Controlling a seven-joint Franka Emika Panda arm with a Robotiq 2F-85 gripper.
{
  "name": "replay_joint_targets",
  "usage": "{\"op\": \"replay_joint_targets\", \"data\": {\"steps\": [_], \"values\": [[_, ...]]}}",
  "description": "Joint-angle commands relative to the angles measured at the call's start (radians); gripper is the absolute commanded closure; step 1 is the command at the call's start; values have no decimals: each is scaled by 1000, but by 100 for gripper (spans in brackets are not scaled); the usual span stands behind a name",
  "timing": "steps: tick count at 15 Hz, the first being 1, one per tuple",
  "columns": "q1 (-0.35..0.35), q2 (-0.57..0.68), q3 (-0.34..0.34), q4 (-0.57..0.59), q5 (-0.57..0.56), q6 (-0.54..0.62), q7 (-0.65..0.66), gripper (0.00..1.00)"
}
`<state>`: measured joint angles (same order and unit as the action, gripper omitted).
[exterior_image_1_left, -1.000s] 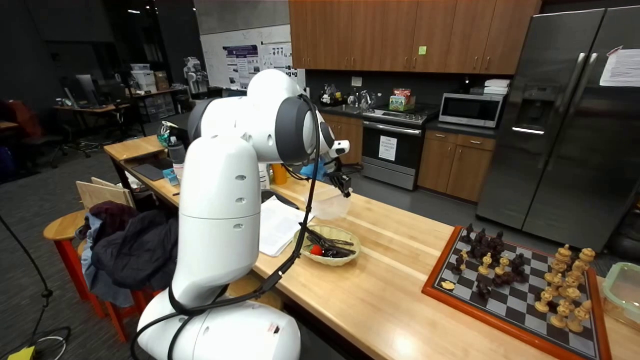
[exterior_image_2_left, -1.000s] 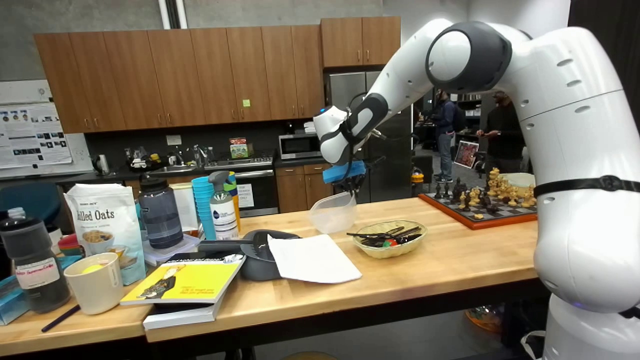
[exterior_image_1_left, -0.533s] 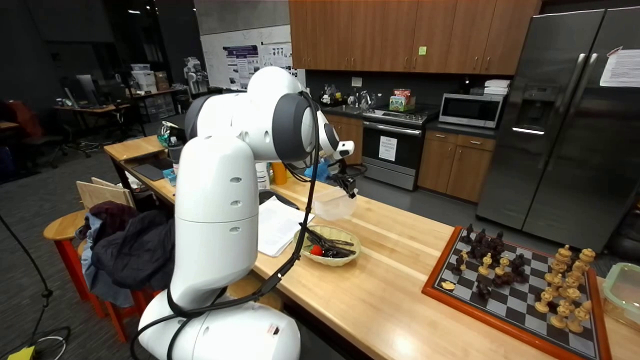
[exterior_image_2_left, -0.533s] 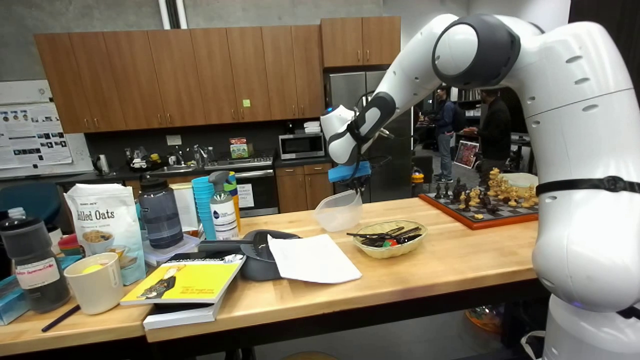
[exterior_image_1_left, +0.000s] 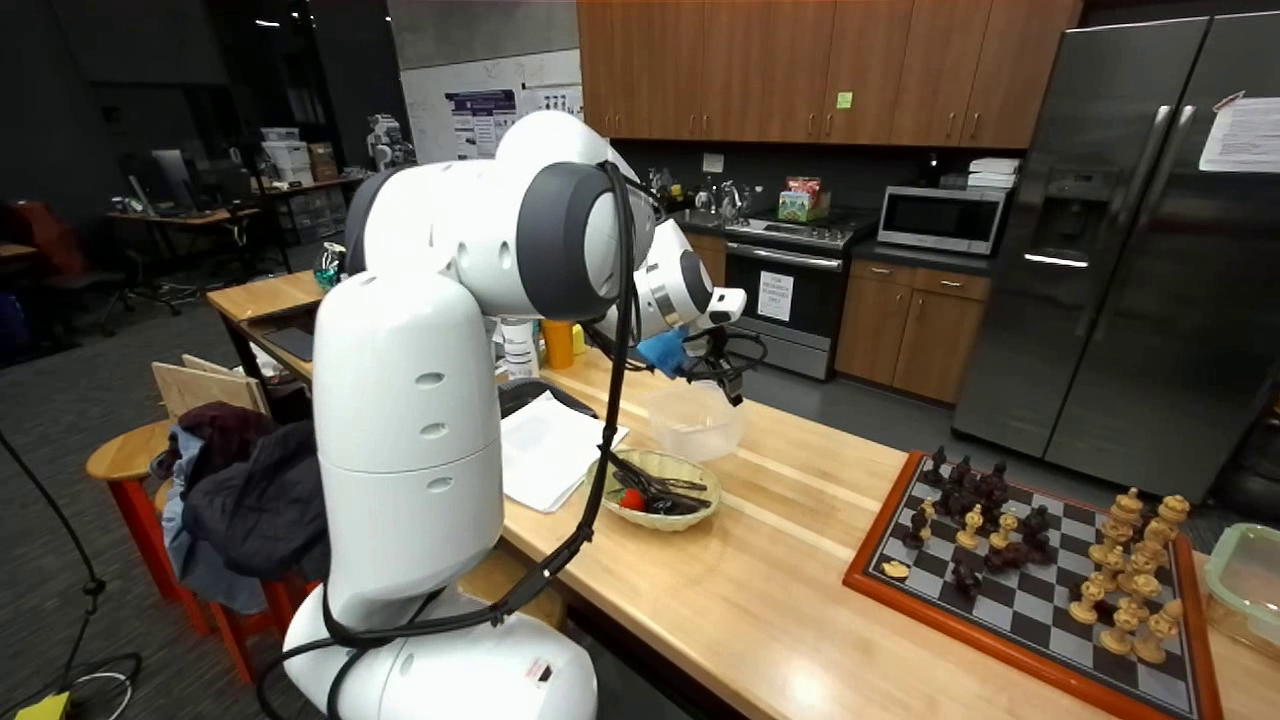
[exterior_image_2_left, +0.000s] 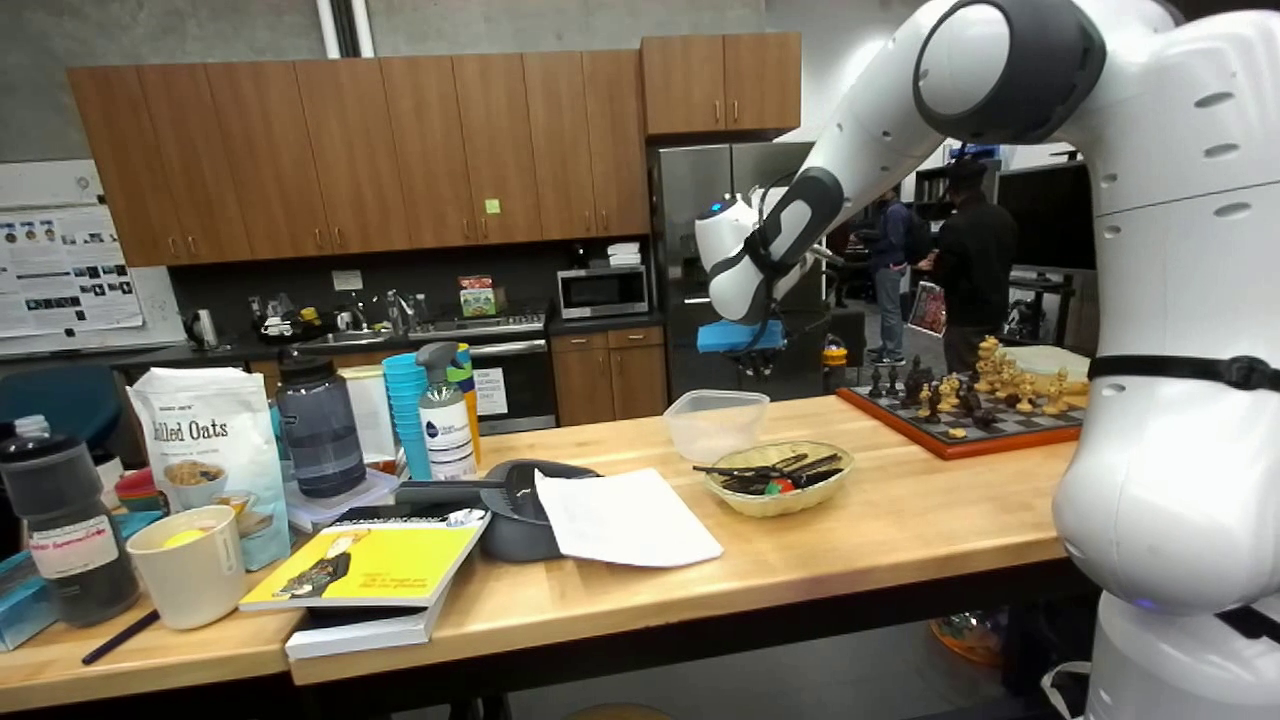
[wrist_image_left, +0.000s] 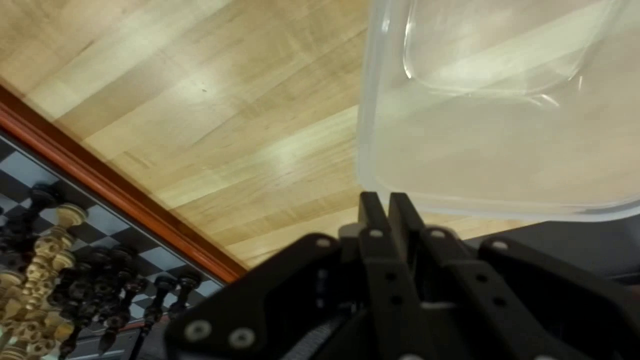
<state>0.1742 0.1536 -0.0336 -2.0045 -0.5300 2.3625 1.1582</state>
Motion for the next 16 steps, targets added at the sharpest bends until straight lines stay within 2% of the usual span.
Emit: {"op": "replay_joint_targets", "data": {"steps": [1,5,6,7,9,11,16], "values": [[-41,-114,-4,-136,-19,76,69,97],[-77,-170,10,-211,-26,126,97,97],[-80,-176,17,-220,-29,128,100,64],[-78,-176,27,-224,-33,129,93,63],[-64,-171,57,-221,-21,99,55,53],[-43,-155,100,-199,45,36,-46,40],[22,-108,201,-75,132,-204,-256,6]]}}
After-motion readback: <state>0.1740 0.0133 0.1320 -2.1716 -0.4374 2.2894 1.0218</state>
